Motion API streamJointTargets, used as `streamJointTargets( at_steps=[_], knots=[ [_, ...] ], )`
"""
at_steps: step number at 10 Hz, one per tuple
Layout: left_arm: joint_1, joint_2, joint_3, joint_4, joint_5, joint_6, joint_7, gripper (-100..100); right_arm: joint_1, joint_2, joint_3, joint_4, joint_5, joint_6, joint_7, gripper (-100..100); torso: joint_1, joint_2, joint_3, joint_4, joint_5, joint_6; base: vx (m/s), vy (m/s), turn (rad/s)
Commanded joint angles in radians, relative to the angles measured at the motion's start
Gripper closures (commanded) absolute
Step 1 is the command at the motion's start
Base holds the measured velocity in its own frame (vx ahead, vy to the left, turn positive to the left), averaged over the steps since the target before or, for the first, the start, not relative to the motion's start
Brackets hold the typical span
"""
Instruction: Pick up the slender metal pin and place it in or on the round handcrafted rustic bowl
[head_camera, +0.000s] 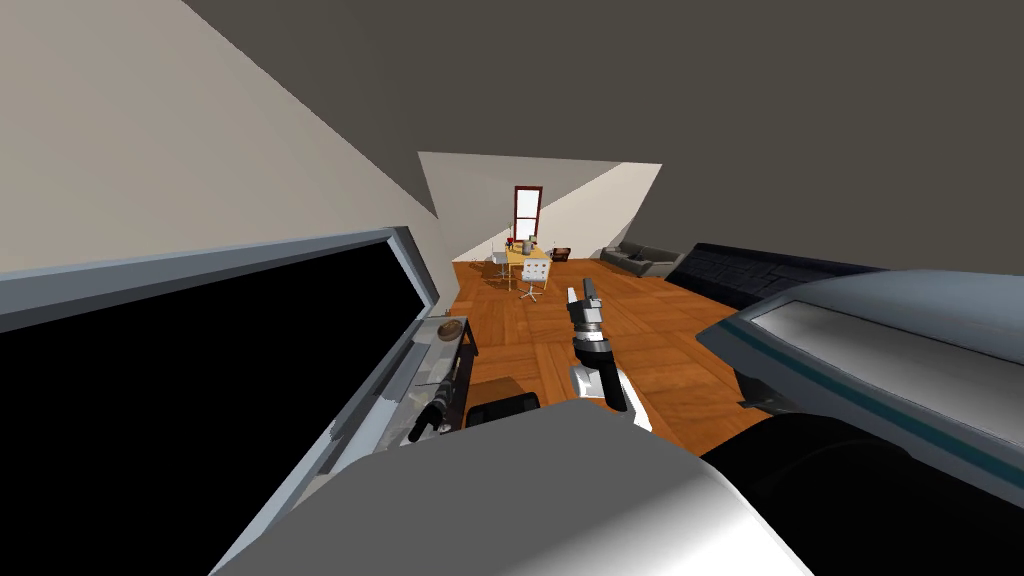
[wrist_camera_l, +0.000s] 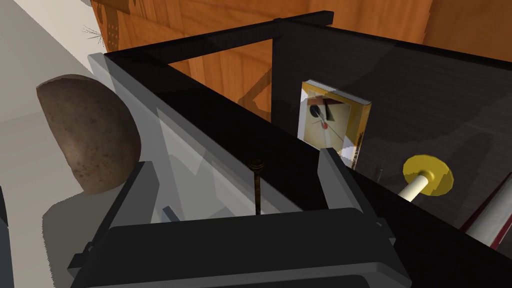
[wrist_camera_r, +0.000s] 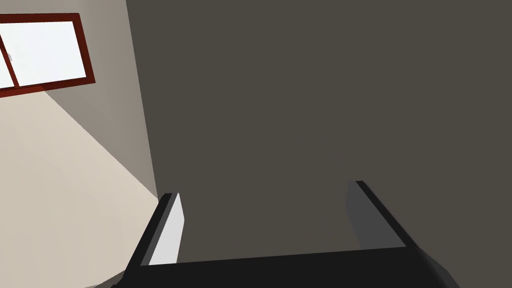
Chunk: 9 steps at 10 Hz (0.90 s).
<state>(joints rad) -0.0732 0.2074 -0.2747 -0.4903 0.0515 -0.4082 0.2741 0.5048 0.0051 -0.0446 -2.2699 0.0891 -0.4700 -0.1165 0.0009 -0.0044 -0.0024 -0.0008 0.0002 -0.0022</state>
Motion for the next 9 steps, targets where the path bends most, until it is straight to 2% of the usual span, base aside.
streamJointTargets(
  at_steps=[1, 2, 3, 7, 9],
  knots=[
    [0.001, -0.021, 0.026, 0.006, -0.029, -0.005, -0.011, -100, 0.000, 0.000, 0.000, 0.000, 0.000, 0.000, 0.000, 0, 0.000, 0.000, 0.000, 0.000, 0.000, 0.000, 0.023, 0.024, 0.052],
    [0.002, -0.041, 0.052, 0.012, -0.058, -0.010, -0.021, -100, 0.000, 0.000, 0.000, 0.000, 0.000, 0.000, 0.000, 0, 0.001, -0.001, 0.000, 0.000, 0.000, 0.000, 0.046, 0.055, 0.074],
    [0.002, -0.041, 0.052, 0.012, -0.058, -0.010, -0.021, -100, 0.000, 0.000, 0.000, 0.000, 0.000, 0.000, 0.000, 0, 0.002, -0.002, -0.001, 0.000, 0.000, 0.000, 0.013, 0.019, 0.003],
    [0.005, -0.124, 0.156, 0.037, -0.173, -0.029, -0.063, -100, 0.000, 0.000, 0.000, 0.000, 0.000, 0.000, 0.000, 0, -0.002, 0.000, 0.000, 0.000, 0.000, 0.000, 0.010, -0.010, 0.033],
    [0.005, -0.124, 0.156, 0.037, -0.173, -0.029, -0.063, -100, 0.000, 0.000, 0.000, 0.000, 0.000, 0.000, 0.000, 0, -0.002, 0.000, 0.000, 0.000, 0.000, 0.000, 0.006, -0.006, 0.020]
  ],
)
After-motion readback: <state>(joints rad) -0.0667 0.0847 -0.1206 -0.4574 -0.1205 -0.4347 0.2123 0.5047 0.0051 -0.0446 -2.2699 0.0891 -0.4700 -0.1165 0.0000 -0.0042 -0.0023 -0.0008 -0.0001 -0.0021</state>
